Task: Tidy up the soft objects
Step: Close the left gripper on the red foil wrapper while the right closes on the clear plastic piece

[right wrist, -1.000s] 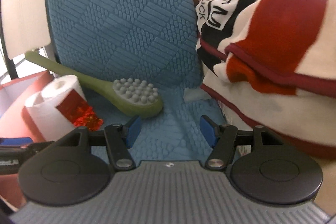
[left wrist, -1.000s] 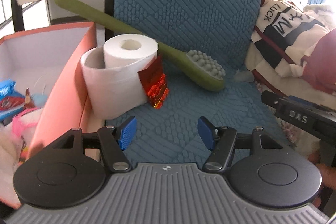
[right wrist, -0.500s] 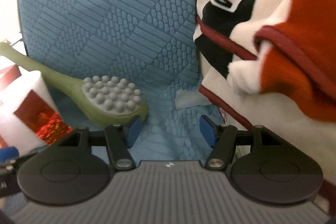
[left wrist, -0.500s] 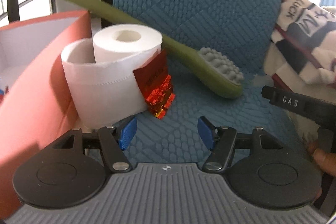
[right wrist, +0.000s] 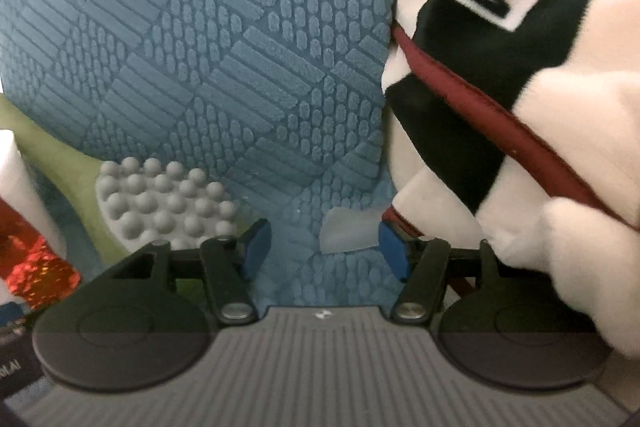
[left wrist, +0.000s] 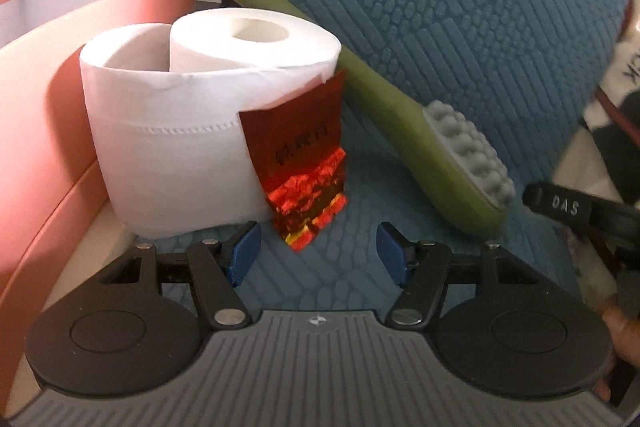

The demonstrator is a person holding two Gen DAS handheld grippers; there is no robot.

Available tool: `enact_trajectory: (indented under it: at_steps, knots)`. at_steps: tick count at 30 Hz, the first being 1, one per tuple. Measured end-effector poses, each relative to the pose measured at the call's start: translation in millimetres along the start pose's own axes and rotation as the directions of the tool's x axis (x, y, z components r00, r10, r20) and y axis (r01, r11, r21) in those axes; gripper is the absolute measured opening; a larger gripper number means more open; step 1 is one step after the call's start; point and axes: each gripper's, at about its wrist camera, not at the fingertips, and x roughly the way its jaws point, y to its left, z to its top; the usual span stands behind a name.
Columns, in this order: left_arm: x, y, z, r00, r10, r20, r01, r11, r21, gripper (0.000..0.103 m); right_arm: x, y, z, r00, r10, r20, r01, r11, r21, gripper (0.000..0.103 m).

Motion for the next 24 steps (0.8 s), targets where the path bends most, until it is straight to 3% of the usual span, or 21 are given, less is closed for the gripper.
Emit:
enact_trajectory:
  at_steps: [6,12,18,24]
  knots:
    - [3.8,-10.1,2.2,0.998,0.036,0.059,-0.034,0.999,-0.033,0.069,22.9,0.8,8.5,1.0,-0.006,-0.024,0.006,1.0,-0.031,0.06]
    - [6.7,-14.4,0.5,0.996,0.061,0.059,-0.057,0.996,-0.076,0.069,48.3,6.0,18.5,0.999,-0.016,-0.031,0.014,0.997,-0.081,0.057]
    - [4.0,-15.8,-2.1,0.993,0.095,0.066,-0.085,0.986,-0.145,0.065,58.7,1.5,19.8,1.0,0.011,-0.027,-0.012,0.998,-0.058,0.057]
    - [9.5,-9.2,-4.1,0.992,0.118,0.043,-0.108,0.976,-0.188,0.038,64.9,-4.4,21.5,0.999,0.001,-0.045,-0.003,0.999,-0.048,0.056]
